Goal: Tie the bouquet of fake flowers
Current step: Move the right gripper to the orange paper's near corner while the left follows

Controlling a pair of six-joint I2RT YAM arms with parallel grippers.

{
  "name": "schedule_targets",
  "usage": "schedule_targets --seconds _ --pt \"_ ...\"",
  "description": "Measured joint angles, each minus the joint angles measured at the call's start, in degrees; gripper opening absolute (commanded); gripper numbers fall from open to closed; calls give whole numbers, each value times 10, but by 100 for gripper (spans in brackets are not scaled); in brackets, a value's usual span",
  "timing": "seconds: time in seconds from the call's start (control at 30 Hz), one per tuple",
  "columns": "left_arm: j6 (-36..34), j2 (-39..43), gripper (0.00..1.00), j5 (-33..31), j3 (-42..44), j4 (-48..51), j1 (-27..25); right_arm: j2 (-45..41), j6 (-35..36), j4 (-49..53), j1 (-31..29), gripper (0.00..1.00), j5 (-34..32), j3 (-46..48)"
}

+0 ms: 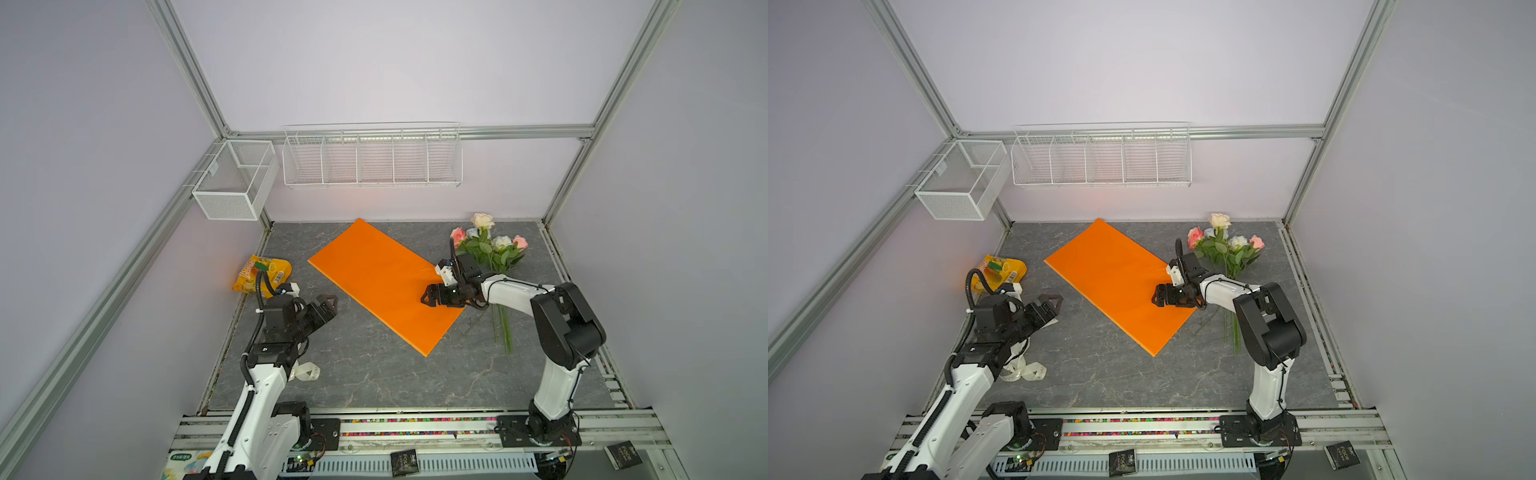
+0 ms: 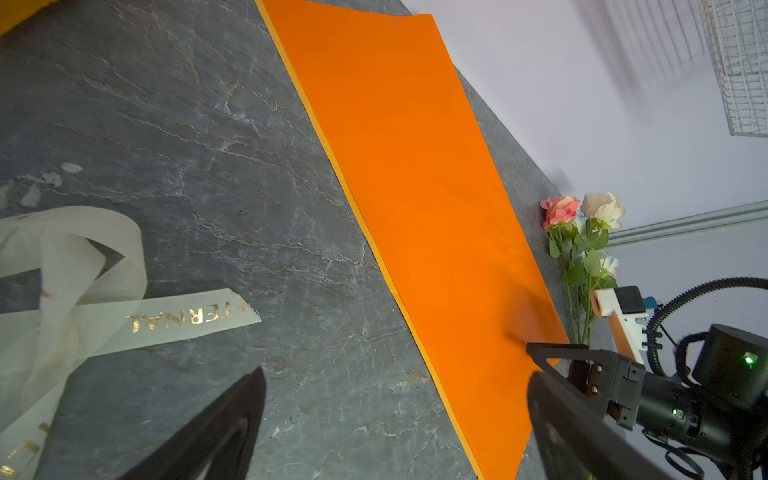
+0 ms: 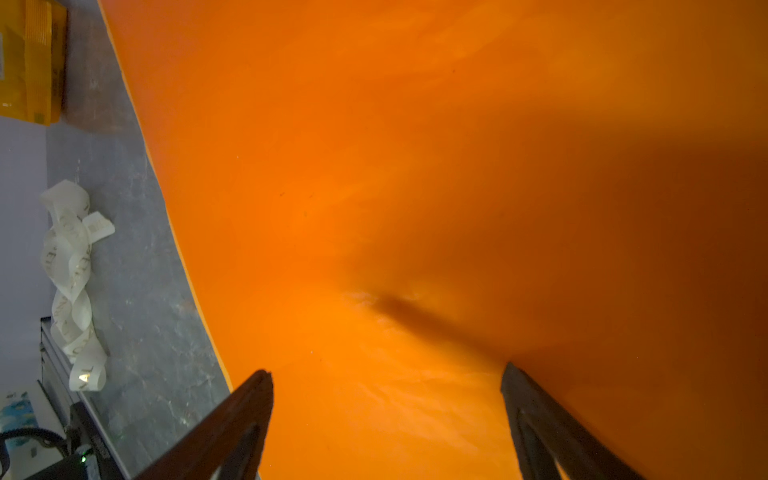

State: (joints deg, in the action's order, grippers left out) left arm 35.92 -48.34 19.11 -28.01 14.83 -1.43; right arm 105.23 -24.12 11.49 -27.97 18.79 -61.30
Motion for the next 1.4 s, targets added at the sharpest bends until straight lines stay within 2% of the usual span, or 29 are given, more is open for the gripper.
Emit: schedule_targets --seconds 0.17,0.27,0.37,0.47,0.57,0.73,0.9,1.4 --pt "5 -7 93 7 0 11 0 -65 -96 -60 -85 87 -6 93" --pt "7 -13 90 9 -2 24 0 -83 -117 -42 -158 87 -28 101" --pt "10 -16 88 7 -5 44 0 -85 -70 17 -238 87 -84 54" --pt "12 -15 88 -6 -14 68 0 -103 28 26 -309 87 -151 28" --pt "16 -8 88 -38 -26 98 0 -120 127 22 -358 87 -187 35" --pt "21 24 88 -95 -37 148 0 -112 245 26 -375 87 -199 44" --pt "24 61 88 -127 -37 175 0 -75 306 38 -375 88 -203 29" --pt "24 74 89 -148 -37 192 0 -2 353 70 -397 92 -203 -18"
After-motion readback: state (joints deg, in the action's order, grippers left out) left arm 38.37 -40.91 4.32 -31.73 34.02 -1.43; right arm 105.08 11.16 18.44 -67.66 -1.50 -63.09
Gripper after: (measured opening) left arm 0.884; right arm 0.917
